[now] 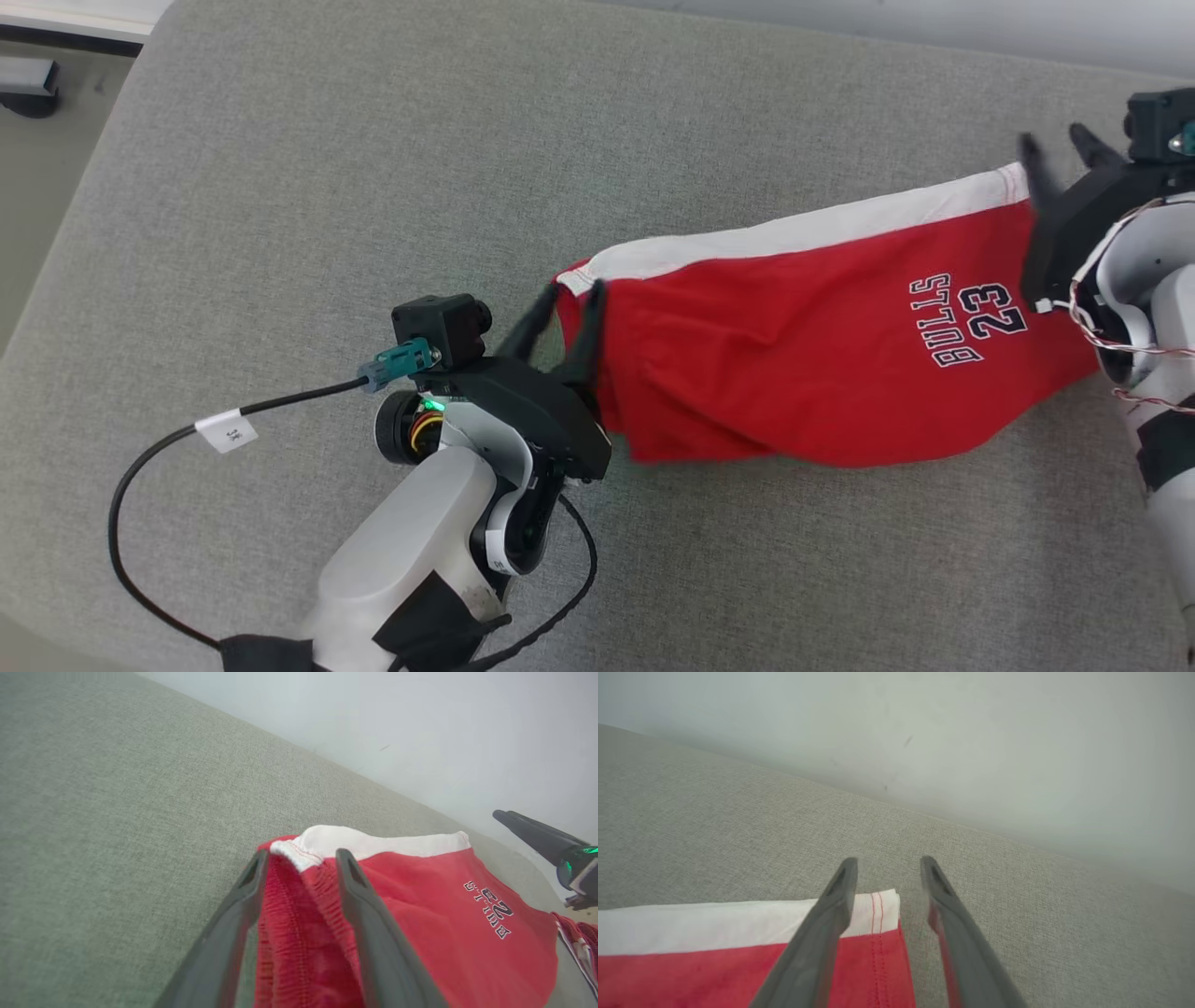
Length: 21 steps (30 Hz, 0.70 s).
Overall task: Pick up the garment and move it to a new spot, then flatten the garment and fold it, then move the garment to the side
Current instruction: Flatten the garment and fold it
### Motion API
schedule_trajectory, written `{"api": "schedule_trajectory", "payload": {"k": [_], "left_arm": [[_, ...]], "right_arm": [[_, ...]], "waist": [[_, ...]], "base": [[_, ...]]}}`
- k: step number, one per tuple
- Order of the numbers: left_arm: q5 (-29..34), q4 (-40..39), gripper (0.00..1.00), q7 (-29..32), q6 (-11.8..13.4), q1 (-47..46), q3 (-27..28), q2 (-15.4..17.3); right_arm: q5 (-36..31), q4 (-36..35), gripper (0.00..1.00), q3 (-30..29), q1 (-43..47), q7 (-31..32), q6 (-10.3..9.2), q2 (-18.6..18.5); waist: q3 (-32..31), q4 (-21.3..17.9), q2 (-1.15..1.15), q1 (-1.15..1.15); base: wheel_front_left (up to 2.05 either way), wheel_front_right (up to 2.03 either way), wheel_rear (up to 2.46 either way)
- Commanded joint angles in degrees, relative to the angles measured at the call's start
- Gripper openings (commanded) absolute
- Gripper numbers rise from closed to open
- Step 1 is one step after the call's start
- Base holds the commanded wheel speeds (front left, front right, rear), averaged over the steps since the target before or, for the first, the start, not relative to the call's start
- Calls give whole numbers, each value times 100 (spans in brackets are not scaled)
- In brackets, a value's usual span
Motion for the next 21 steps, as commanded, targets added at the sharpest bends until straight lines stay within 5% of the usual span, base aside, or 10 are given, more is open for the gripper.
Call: {"api": "schedule_trajectory", "payload": {"k": [1,6,11,21], "left_arm": [[6,8,100,-98,-23,-57,-24,-7],[264,-36,100,-479,-156,81,-15,202],[654,-608,100,-649,-221,635,291,566],[2073,-2571,100,-649,-278,2856,1210,994]], "right_arm": [[-25,25,100,25,-56,-54,-11,34],[397,96,100,34,-96,107,-11,130],[727,202,100,19,172,906,-11,-55],[465,400,100,-1161,837,2070,-11,-24]], "waist": [[-15,2,-1,-1],[-209,-21,-1,-1],[-515,-24,-1,-1],[-758,344,-1,-1]], "base": [[0,0,0],[0,0,0],[0,0,0],[0,0,0]]}}
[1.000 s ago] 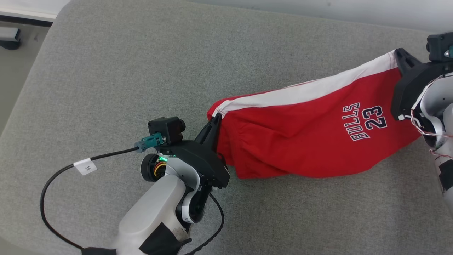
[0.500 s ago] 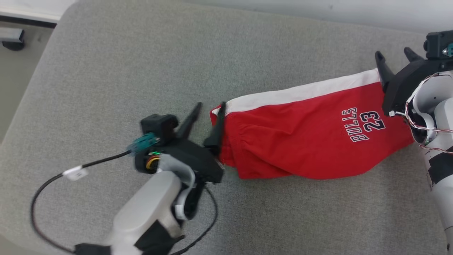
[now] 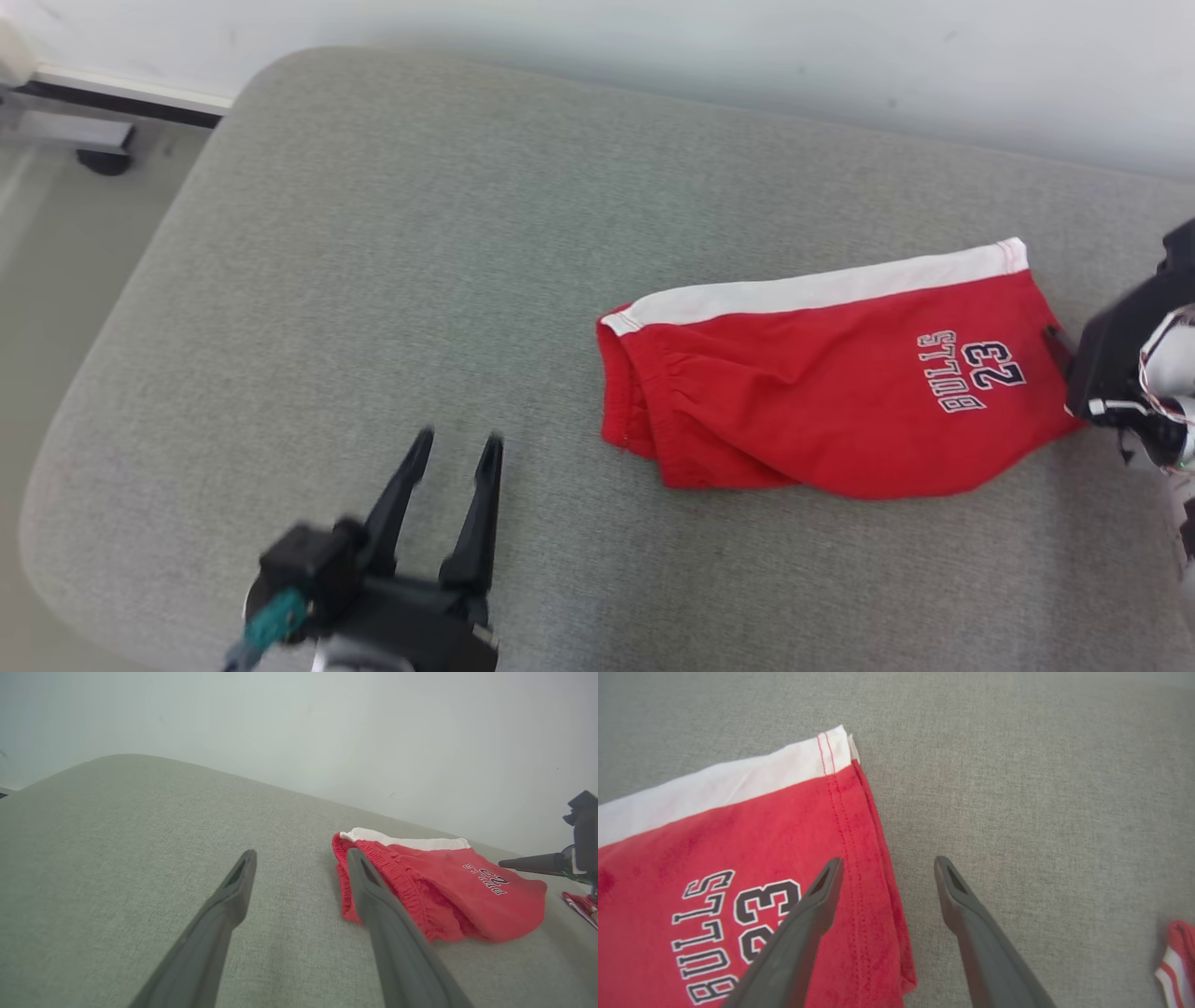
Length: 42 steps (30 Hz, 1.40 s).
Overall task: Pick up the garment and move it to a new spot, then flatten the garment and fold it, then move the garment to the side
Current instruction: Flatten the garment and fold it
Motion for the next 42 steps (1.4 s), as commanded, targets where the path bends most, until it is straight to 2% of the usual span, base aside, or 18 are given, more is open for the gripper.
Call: {"api": "schedule_trajectory", "payload": {"k": [1,8,14,22,31,38,42], "left_arm": [[67,-86,100,-12,48,237,56,35],[154,-326,100,-13,83,739,245,-77],[215,-315,100,-13,-16,789,158,-208],[137,-213,100,-13,-98,745,131,-292],[105,-91,100,-8,-118,649,74,-321],[69,-125,100,-8,-95,745,104,-262],[83,-189,100,-8,-101,737,65,-272]], "right_arm": [[-164,-50,100,-93,92,143,-11,-10],[-871,-301,100,-655,234,519,-11,108],[-1610,-652,100,-1099,464,1005,-11,485],[-1828,-951,100,-1178,813,1441,0,721],[-1793,-1701,100,-1839,646,1062,-5,754],[-1654,-2529,100,-1856,716,1137,-5,640],[-1743,-2697,100,-1798,906,1243,-5,679]], "waist": [[-38,132,1,1],[51,298,1,1],[147,414,1,1],[242,422,1,1],[292,495,1,1],[221,430,1,1],[279,434,1,1]], "base": [[0,0,0],[0,0,0],[0,0,0],[0,0,0],[0,0,0],[0,0,0],[0,0,0]]}}
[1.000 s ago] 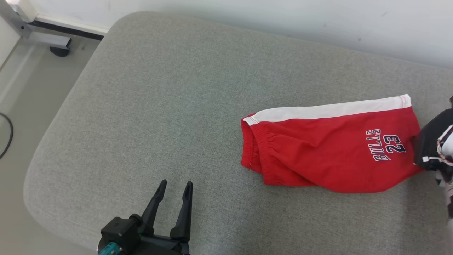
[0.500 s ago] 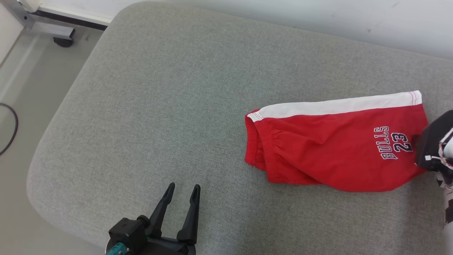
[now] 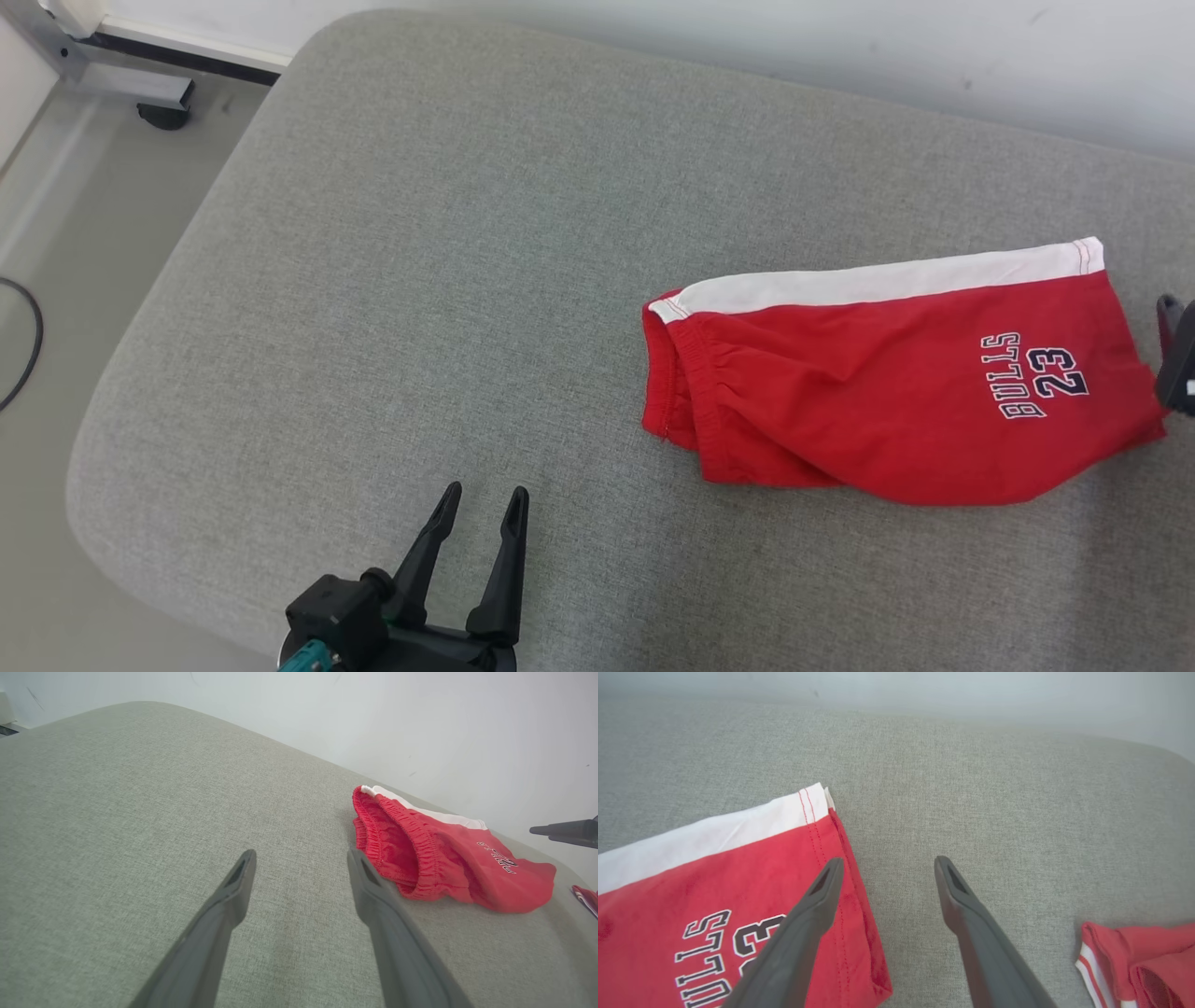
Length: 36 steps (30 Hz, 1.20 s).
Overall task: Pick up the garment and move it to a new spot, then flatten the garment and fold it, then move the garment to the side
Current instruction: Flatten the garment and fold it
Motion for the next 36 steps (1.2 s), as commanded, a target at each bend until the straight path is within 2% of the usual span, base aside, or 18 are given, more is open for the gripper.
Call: {"api": "schedule_trajectory", "payload": {"k": [1,4,12,13,14,15,16,17,21,27,36], "left_arm": [[3,-39,100,-8,-9,14,-14,2],[26,-72,100,-9,6,-49,-27,-36],[143,-141,100,-11,91,-137,84,-23],[164,-170,100,-11,97,-133,117,-10],[178,-196,100,-12,98,-119,147,-3],[191,-219,100,-12,91,-87,172,2],[201,-241,100,-12,96,-57,198,3],[200,-261,100,-12,93,-29,219,10],[202,-294,100,-13,90,18,278,25],[226,-246,100,-13,91,121,292,67],[276,-217,100,-13,286,402,632,244]], "right_arm": [[-48,17,100,-13,134,-9,2,71],[-168,199,100,-40,262,-38,2,119],[13,843,100,2,265,-93,9,231],[31,935,81,23,263,-75,9,222],[51,997,44,46,269,-49,9,224],[72,1047,33,105,271,-25,9,230],[92,1097,14,152,279,3,9,225],[123,1147,2,211,284,26,9,195],[183,1222,0,290,315,1,9,130],[-138,1055,0,53,361,-374,-6,-29],[-273,310,0,-327,991,-769,-5,252]], "waist": [[66,24,0,-1],[171,70,0,-1],[276,199,0,-1],[275,208,0,-1],[268,216,0,-1],[255,219,0,-1],[239,218,0,-1],[228,215,0,-1],[188,198,0,-1],[12,138,0,-1],[-558,-271,0,-1]], "base": [[0,0,0],[0,0,0],[0,0,0],[0,0,0],[0,0,0],[0,0,0],[0,0,0],[0,0,0],[0,0,0],[0,0,0],[0,0,0]]}}
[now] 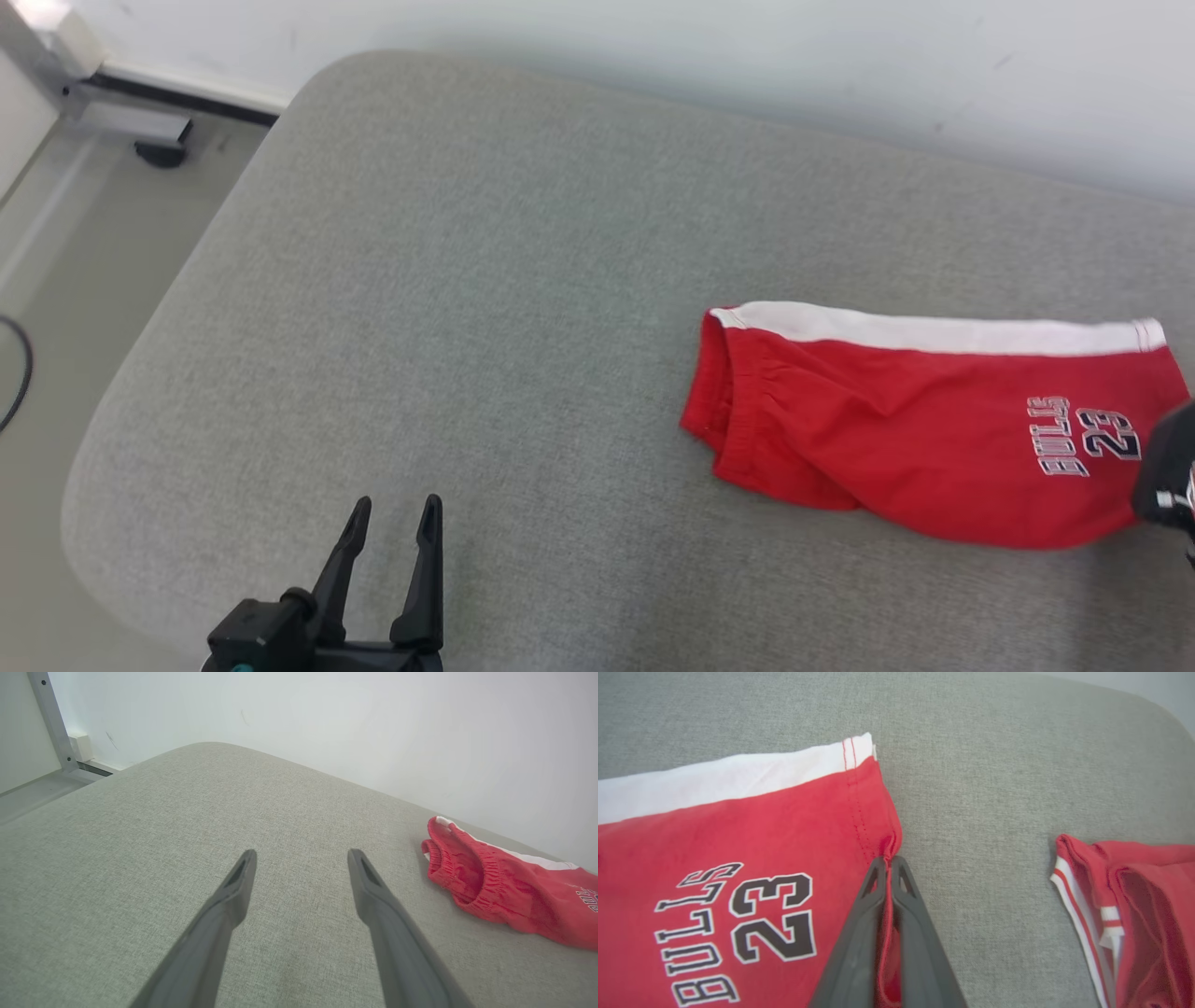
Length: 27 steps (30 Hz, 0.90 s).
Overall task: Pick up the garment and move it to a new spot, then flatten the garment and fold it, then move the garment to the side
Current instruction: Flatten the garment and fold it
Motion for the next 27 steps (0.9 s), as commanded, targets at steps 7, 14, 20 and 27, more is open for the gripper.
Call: {"api": "schedule_trajectory", "payload": {"k": [7,14,20,27], "left_arm": [[-123,73,100,-5,26,240,96,63],[-139,221,100,-3,-51,184,45,57],[-183,315,100,5,-99,253,15,60],[-228,321,100,1,-157,317,1,12]], "right_arm": [[-209,-429,0,-243,596,-227,-15,151],[-498,-456,0,51,498,-642,-15,247],[-284,-465,0,725,357,-735,-15,417],[13,-198,0,1830,43,-784,-15,671]], "waist": [[-539,-451,-1,0],[-711,-469,-1,0],[-830,-394,-1,0],[-834,-219,-1,0]], "base": [[0,0,0],[0,0,0],[0,0,0],[0,0,0]]}}
